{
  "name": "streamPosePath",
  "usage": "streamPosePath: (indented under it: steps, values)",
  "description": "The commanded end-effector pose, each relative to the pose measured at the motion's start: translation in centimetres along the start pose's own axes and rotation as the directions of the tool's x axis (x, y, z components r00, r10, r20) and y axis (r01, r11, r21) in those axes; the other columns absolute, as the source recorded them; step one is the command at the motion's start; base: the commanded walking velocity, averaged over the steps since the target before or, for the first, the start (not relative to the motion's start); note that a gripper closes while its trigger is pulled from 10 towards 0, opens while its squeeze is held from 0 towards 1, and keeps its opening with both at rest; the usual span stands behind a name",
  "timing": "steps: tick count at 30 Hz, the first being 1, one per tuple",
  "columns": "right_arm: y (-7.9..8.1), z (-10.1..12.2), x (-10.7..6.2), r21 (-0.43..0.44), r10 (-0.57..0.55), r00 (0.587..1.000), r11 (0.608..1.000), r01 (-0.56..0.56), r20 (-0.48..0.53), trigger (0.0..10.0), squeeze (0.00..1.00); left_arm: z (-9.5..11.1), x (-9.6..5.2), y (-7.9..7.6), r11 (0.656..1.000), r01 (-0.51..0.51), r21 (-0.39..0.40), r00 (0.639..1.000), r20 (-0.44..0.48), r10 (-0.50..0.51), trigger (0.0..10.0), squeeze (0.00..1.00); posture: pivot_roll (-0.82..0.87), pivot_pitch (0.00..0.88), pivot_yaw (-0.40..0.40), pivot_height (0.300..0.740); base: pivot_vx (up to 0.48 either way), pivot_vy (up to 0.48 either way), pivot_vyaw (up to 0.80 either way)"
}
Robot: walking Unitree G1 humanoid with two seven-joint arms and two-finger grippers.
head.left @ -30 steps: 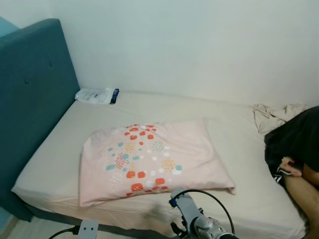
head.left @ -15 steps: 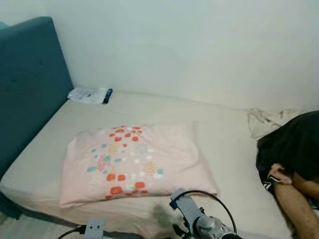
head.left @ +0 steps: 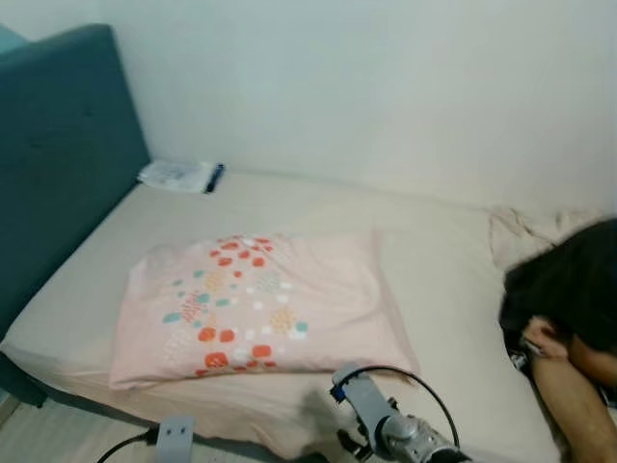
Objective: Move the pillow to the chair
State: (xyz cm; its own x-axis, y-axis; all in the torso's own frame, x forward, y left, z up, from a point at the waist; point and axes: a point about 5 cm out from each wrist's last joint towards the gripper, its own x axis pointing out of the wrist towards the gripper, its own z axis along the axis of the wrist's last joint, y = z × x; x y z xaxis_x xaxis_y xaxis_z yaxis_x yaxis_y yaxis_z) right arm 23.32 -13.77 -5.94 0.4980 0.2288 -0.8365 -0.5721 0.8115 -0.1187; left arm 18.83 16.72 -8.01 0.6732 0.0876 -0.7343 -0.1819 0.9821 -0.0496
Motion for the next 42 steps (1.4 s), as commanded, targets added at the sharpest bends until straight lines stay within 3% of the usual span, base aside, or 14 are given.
streamPosePath:
  steps: [1,2,6,8,9,11,13,18,20,21,24,30,37,42]
  values:
    - [0.3,-0.1,0.1,-0.012,0.004,1.000,1.000,-0.004,-0.002,10.0,0.00,0.9,0.2,0.3,0.995,0.015,-0.097,0.999,0.047,-0.010,10.0,0.00,0.00,0.037,-0.081,0.713,0.000,0.000,0.00]
    - [0.3,0.0,0.1,-0.012,0.002,1.000,1.000,-0.002,0.002,10.0,0.00,2.1,0.4,-0.1,0.982,0.058,-0.182,0.994,0.099,-0.040,10.0,0.00,0.00,0.038,-0.082,0.713,0.000,0.000,0.00]
    - [0.3,0.0,0.1,-0.012,0.002,1.000,1.000,-0.002,0.002,10.0,0.00,2.1,0.4,-0.1,0.982,0.058,-0.182,0.994,0.099,-0.040,10.0,0.00,0.00,0.038,-0.082,0.713,0.000,0.000,0.00]
    - [0.2,0.0,0.0,-0.013,-0.008,1.000,1.000,0.008,0.001,10.0,0.00,4.6,0.8,-0.8,0.925,0.186,-0.331,0.970,0.210,-0.120,10.0,0.00,0.00,0.035,-0.082,0.713,0.000,0.000,0.00]
    - [0.2,0.0,0.0,-0.013,-0.008,1.000,1.000,0.008,0.001,10.0,0.00,4.6,0.8,-0.8,0.925,0.186,-0.331,0.970,0.210,-0.120,10.0,0.00,0.00,0.035,-0.082,0.713,0.000,0.000,0.00]
    - [0.1,-0.1,0.0,-0.007,-0.016,1.000,1.000,0.016,-0.002,10.0,0.00,6.1,0.9,-1.0,0.864,0.271,-0.424,0.946,0.285,-0.157,10.0,0.00,0.00,0.033,-0.076,0.713,0.000,0.000,0.00]
    - [0.1,-0.2,0.0,-0.004,-0.020,1.000,1.000,0.020,-0.006,10.0,0.00,6.4,0.9,-0.8,0.837,0.272,-0.475,0.946,0.293,-0.141,10.0,0.00,0.00,0.030,-0.073,0.713,0.000,0.000,0.00]
    - [0.1,-0.5,0.0,-0.010,-0.022,1.000,1.000,0.022,-0.019,10.0,0.00,6.3,1.0,-0.8,0.792,0.276,-0.544,0.947,0.294,-0.129,10.0,0.00,-0.01,0.028,-0.070,0.713,0.000,0.000,0.00]
    - [0.1,-0.6,0.0,-0.010,-0.025,0.999,1.000,0.025,-0.028,10.0,0.00,6.4,1.0,-0.9,0.738,0.307,-0.601,0.940,0.312,-0.137,10.0,0.00,-0.01,0.024,-0.069,0.709,0.000,0.000,0.00]
    - [0.1,-0.6,0.0,-0.010,-0.025,0.999,1.000,0.025,-0.028,10.0,0.00,6.4,1.0,-0.9,0.738,0.307,-0.601,0.940,0.312,-0.137,10.0,0.00,-0.01,0.024,-0.069,0.709,0.000,0.000,0.00]
    - [0.1,-0.6,0.0,-0.003,-0.029,0.999,1.000,0.029,-0.028,10.0,0.00,7.2,1.0,-1.7,0.644,0.391,-0.658,0.913,0.366,-0.180,10.0,0.00,-0.01,0.024,-0.068,0.694,0.000,0.000,0.00]
    - [-0.1,-0.1,0.0,0.042,-0.038,0.999,0.998,0.038,0.003,10.0,0.00,8.0,1.0,-3.1,0.569,0.470,-0.675,0.881,0.403,-0.248,10.0,0.00,-0.01,0.035,-0.064,0.674,0.000,0.000,0.00]
    - [-1.1,2.2,-0.1,0.168,-0.072,0.992,0.984,0.055,0.099,10.0,0.00,8.1,1.0,-4.0,0.561,0.496,-0.663,0.867,0.404,-0.290,10.0,0.00,-0.02,0.042,-0.060,0.644,0.000,0.000,0.00]
    - [-1.5,4.2,-0.2,0.187,-0.090,0.983,0.981,0.059,0.160,10.0,0.00,7.9,1.0,-4.0,0.557,0.487,-0.673,0.873,0.393,-0.289,10.0,0.00,-0.02,0.045,-0.059,0.624,0.000,0.000,0.00]
